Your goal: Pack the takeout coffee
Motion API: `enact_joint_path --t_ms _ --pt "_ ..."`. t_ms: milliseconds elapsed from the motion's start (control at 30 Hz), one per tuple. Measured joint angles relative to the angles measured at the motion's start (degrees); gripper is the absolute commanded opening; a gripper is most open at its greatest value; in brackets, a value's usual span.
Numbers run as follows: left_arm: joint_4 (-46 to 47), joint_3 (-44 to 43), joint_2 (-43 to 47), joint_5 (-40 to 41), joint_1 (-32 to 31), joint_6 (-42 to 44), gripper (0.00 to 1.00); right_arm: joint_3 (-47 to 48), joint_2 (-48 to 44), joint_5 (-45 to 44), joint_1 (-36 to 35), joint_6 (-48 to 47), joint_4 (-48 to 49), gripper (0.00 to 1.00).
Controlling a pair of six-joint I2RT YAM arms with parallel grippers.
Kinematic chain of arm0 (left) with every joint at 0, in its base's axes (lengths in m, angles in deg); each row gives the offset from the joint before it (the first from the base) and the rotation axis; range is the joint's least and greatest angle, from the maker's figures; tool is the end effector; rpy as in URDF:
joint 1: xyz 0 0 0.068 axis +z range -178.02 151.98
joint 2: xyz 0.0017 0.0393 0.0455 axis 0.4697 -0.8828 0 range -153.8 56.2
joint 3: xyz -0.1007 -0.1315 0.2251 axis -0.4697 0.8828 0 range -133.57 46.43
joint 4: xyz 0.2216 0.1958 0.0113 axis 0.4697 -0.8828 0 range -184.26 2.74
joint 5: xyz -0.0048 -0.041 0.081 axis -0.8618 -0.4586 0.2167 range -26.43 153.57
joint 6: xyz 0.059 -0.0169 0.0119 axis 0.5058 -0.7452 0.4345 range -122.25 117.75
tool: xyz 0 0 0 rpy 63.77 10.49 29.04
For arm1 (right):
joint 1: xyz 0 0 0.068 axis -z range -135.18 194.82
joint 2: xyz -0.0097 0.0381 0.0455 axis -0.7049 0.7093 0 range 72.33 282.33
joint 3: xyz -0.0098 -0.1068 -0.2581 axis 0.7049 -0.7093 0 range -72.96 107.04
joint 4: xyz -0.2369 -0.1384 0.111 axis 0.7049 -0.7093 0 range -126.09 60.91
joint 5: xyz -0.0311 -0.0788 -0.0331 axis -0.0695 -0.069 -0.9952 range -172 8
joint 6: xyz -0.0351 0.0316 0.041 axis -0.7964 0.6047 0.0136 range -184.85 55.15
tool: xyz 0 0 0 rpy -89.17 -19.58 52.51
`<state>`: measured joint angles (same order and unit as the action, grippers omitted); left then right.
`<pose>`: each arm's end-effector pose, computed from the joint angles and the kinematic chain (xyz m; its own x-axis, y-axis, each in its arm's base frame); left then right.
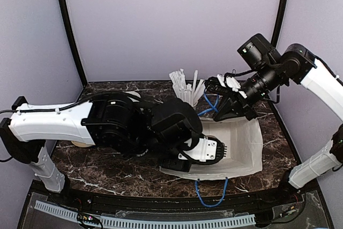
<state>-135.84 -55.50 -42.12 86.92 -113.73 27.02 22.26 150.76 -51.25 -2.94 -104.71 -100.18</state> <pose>0.0501 -0.4170 0.3759 0.3915 0.7850 -0.4800 0.8061 -0.0410 0.5904 0.1736 0.2272 0.4243 0.1173 -0.6903 -0.7140 -0.9922 -0.1113 -0.0554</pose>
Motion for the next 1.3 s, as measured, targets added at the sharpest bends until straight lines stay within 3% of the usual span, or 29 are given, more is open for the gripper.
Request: enact_joint_path --t_ms 333,600,1300 --pt "-2.36 3.23 -2.69 11.8 -3.37 0.92 0.57 -2.27 -1.01 -0.48 -3.63 3.26 0.7 0.0" --pt "-1.95 5.66 -4.0 16.68 -3.43 1.27 0.57 -2.27 -1.51 1.05 -4.13 5.66 1.31 0.0" --pt "6.8 14.25 -4.11 10.95 3.65 6.78 0.57 -2.12 -0.61 2.49 -4.81 9.55 3.8 0.0"
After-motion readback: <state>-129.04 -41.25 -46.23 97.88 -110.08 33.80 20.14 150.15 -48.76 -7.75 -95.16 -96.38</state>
